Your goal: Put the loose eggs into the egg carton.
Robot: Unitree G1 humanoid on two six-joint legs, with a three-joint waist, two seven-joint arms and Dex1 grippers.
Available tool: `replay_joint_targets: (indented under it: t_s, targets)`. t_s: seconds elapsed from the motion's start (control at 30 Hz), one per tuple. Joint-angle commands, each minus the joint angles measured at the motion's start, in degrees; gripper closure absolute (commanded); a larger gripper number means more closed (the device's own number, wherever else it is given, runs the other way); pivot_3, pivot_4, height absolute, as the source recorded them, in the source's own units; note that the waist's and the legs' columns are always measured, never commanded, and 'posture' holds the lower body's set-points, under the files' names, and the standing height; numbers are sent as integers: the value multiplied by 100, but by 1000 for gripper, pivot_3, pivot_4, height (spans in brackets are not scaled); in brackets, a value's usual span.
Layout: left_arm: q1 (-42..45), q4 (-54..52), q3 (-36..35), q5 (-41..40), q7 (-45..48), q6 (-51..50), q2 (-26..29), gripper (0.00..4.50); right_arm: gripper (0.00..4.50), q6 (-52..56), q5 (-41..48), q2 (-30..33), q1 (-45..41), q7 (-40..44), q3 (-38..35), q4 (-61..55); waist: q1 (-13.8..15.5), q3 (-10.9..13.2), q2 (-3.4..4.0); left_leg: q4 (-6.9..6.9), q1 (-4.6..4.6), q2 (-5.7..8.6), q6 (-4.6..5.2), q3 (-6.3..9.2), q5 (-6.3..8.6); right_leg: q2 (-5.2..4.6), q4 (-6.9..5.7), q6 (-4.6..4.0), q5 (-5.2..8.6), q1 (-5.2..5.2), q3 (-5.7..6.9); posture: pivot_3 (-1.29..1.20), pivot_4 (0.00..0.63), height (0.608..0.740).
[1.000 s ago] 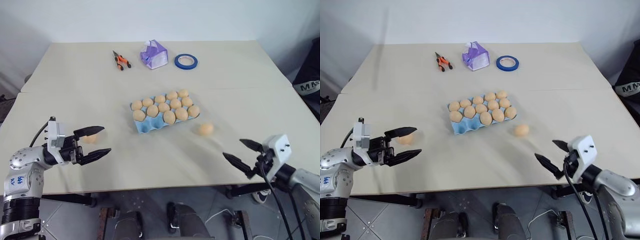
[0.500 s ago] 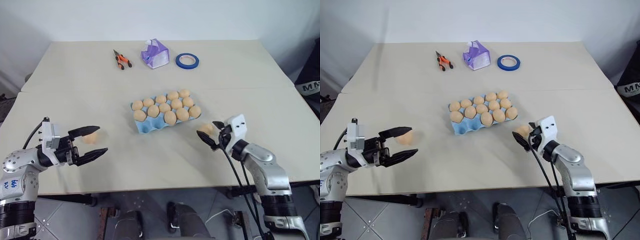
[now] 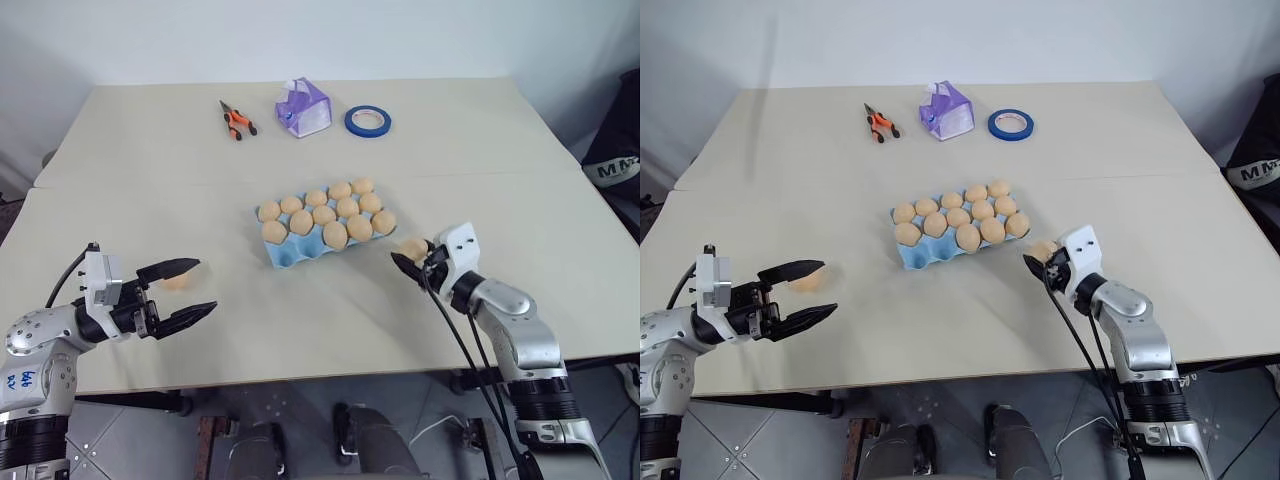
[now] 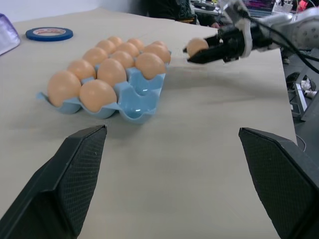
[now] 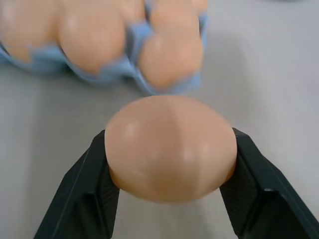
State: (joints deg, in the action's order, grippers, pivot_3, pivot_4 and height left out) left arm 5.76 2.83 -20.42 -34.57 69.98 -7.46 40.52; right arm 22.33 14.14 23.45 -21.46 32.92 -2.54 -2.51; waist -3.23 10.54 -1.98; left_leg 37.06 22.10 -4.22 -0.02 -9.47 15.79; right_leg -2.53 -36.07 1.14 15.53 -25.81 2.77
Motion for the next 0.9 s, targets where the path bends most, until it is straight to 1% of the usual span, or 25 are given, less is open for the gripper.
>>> replay_joint_targets:
  t_s: [0.03, 0.2, 0.33, 0.47, 0.67, 0.73, 0.8, 0.87, 0.9]
  targets:
    - [-88, -228, -166, -158, -110, -9, -46, 0, 2204, 498, 226, -139, -416, -113, 155, -732, -20, 0, 0, 0, -1, 0, 0, 0, 0, 0, -1, 0, 0, 0, -1, 0, 150, 740]
    - [-121, -317, -192, -161, -304, -7, -119, 0, 2204, 1120, 192, -679, -1130, -298, 668, -775, -23, 0, 0, 0, 0, -4, -6, 0, -4, 2, -15, -8, 3, -9, 1, 0, 150, 740]
    - [-217, -428, -232, -172, -404, 2, -152, 0, 2204, 1085, 53, -1057, -1496, -324, 1025, -444, -15, 0, 0, 0, 11, -3, -7, 0, -4, 0, -15, -10, 5, -20, 1, 0, 150, 740]
    - [-318, -551, -275, -186, -499, -4, -183, 0, 2204, 941, -178, -1224, -1706, -223, 1393, 54, -10, -1, -1, 0, 13, -2, -5, -2, -3, -2, -11, -10, 5, -20, 2, 0, 150, 740]
    - [-448, -665, -373, -222, -614, -4, -183, 0, 2204, 764, -312, -1377, -1871, -85, 1633, 365, -22, -1, -1, -1, 18, -3, -6, -2, -3, -2, -12, -10, 5, -26, 2, 0, 150, 740]
    - [-491, -700, -388, -235, -659, -3, -187, 0, 1494, 738, -349, -1421, -1898, -40, 1705, 410, -34, -1, -2, -1, 17, -3, -6, -3, -3, -1, -15, -10, 5, -27, 1, 0, 150, 740]
    - [-524, -735, -395, -252, -707, -6, -193, 0, 894, 735, -368, -1448, -1911, 12, 1750, 407, -35, -1, -1, -2, 17, -4, -7, -3, -3, -1, -17, -10, 5, -29, 1, 0, 150, 740]
    - [-555, -765, -395, -263, -737, -2, -195, 0, 113, 755, -364, -1458, -1915, 34, 1761, 387, -35, -1, -1, -2, 18, -4, -8, -3, -3, -1, -21, -11, 5, -33, 1, 0, 150, 740]
    - [-571, -782, -397, -270, -754, -4, -196, 0, 17, 755, -363, -1458, -1922, 54, 1768, 376, -34, -1, -2, -2, 20, -4, -8, -4, -4, -1, -22, -11, 5, -36, 0, 0, 150, 740]
